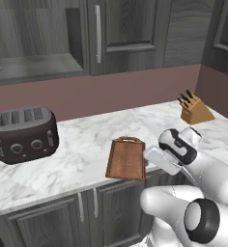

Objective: Move the cutting board and knife to the sink. Then move spray from the cabinet to the counter.

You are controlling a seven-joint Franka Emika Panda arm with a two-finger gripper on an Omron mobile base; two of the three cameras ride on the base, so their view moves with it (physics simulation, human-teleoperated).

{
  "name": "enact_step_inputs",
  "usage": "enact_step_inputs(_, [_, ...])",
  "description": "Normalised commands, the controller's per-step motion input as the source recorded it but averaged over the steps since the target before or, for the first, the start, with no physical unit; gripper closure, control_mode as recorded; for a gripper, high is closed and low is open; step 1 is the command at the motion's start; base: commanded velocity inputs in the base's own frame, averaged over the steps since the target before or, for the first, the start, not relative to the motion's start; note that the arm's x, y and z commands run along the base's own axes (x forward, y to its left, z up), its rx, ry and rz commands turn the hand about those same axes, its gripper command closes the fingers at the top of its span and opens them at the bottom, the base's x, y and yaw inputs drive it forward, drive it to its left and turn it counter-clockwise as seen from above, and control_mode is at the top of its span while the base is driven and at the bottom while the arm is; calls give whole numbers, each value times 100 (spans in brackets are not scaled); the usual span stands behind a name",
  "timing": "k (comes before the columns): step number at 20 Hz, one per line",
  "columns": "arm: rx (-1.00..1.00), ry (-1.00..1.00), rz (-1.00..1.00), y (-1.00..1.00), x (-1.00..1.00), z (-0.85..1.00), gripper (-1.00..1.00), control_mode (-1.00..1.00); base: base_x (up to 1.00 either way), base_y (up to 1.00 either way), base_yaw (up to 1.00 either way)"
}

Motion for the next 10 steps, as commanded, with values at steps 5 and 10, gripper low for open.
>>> enact_step_inputs(5, [-1,0,0,17,0,-50,-100,-100,0,0,0])
enact_step_inputs(10, [0,0,0,13,0,-39,-100,-100,0,0,0])
